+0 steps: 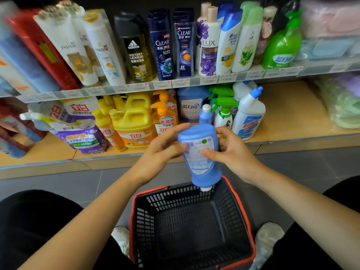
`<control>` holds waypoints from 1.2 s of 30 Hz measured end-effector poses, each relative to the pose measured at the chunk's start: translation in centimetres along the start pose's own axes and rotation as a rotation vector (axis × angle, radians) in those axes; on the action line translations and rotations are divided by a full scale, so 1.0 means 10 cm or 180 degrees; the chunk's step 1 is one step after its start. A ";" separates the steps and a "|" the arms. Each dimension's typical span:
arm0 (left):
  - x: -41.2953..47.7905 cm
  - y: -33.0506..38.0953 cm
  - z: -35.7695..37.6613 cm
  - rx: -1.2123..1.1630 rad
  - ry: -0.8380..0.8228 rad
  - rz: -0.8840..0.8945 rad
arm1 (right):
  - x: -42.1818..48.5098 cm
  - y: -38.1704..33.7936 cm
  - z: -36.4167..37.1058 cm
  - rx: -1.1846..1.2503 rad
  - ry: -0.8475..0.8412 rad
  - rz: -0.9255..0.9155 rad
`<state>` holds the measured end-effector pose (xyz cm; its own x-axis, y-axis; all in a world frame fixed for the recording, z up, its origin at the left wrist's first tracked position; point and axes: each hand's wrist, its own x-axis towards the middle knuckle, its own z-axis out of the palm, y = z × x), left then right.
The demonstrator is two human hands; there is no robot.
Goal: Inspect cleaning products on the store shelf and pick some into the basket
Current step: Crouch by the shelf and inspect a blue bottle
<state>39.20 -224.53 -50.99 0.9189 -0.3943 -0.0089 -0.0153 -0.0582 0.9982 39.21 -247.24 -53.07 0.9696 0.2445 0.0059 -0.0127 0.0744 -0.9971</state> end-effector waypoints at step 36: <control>0.18 -0.10 -0.37 -0.0928 0.0994 0.0175 | -0.04 0.05 0.08 0.0660 0.0840 0.0215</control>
<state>42.37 -221.81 -51.78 0.9957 -0.0906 0.0184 0.0033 0.2344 0.9721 38.59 -246.51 -53.55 0.9943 -0.0011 -0.1064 -0.1022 0.2683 -0.9579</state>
